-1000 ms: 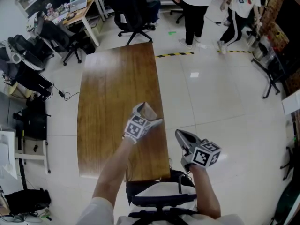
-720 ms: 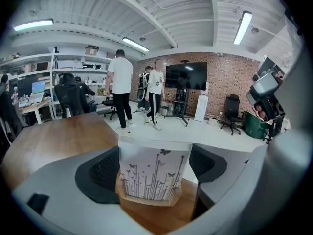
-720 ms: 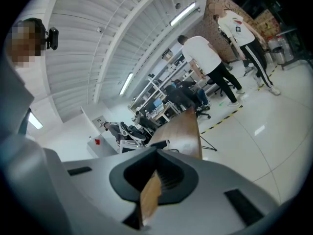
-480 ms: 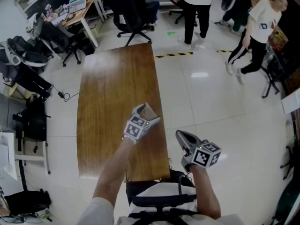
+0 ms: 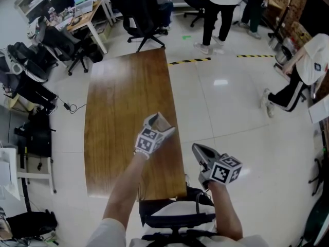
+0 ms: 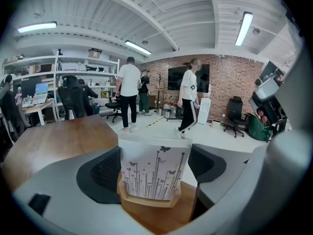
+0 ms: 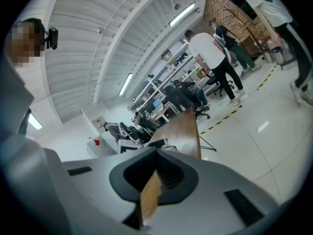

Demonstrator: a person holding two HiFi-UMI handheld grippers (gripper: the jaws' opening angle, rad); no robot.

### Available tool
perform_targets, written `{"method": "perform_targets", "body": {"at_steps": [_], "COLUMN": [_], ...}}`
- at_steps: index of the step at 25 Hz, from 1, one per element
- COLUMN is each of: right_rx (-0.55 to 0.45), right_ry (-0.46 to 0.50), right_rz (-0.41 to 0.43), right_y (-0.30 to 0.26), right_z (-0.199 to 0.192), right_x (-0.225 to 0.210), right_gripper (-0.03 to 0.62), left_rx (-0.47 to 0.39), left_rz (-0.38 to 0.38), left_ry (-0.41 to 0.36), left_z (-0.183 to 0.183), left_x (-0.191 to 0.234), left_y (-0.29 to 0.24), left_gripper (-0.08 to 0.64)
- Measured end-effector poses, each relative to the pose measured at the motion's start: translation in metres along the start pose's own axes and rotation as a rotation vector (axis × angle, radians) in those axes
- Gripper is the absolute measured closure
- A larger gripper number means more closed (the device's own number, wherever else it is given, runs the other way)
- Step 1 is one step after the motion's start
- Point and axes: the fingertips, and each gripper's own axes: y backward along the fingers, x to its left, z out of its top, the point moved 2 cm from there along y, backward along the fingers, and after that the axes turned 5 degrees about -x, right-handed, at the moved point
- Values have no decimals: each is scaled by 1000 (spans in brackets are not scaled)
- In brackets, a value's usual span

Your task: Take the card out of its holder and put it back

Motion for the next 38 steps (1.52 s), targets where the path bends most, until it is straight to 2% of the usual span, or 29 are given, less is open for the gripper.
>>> {"method": "perform_targets", "body": {"at_steps": [5,9,22,31,38], "right_rx": [-3,-10,-24,-11,-14], "right_ry": [-4,-12,-38,-50,-41], "right_rz": [8,11,60,139,164], "right_y": [0,-1,1,8,11], "right_z": [0,5,16,23,20], "right_x": [0,-1,0,11,29], "right_gripper": [583,583,583,583,583], "left_rx": [-9,-48,-127,-222,-237], "left_rz": [15,21,101,216,283], "left_ry": [26,50,40,75,102], "left_z": [6,24,74,122,119], "left_x": [1,1,-2,-13,-35], "left_y": [5,13,39,101,164], "left_gripper": [130,130,132,132,132]}}
